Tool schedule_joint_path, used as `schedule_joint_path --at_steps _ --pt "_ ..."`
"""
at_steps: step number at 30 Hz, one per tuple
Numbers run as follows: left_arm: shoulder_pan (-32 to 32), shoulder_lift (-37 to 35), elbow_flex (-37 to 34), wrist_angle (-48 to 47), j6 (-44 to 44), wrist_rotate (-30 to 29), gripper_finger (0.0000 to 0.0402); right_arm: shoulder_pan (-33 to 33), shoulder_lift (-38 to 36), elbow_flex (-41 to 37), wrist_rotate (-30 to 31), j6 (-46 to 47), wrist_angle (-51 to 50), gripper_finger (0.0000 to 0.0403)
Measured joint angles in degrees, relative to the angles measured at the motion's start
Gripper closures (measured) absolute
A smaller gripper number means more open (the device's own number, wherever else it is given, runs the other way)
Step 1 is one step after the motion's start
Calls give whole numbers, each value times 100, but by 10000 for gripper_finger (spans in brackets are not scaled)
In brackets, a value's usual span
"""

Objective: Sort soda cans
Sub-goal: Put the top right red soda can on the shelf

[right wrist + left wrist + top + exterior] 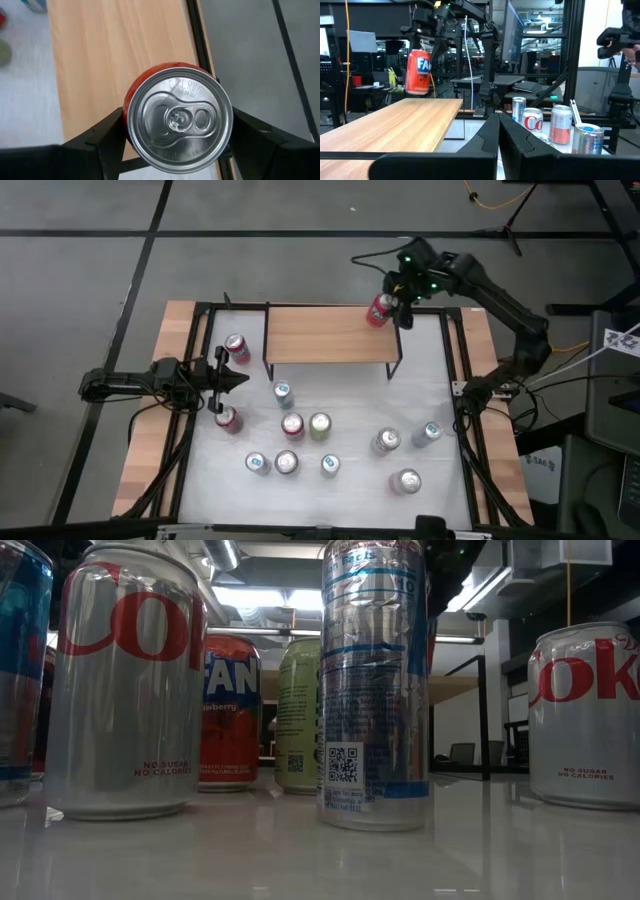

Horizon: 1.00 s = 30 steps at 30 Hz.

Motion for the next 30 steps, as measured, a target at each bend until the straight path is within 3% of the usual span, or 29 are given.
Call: schedule_joint_path --at_steps 9,23,30 --pt "0 0 0 0 0 3 401 -93 325 3 505 -125 34 127" --pt "1 2 0 0 -4 8 401 -267 356 9 468 112 35 127" --pt "-1 0 0 -2 -4 8 401 -267 369 9 439 87 96 91"
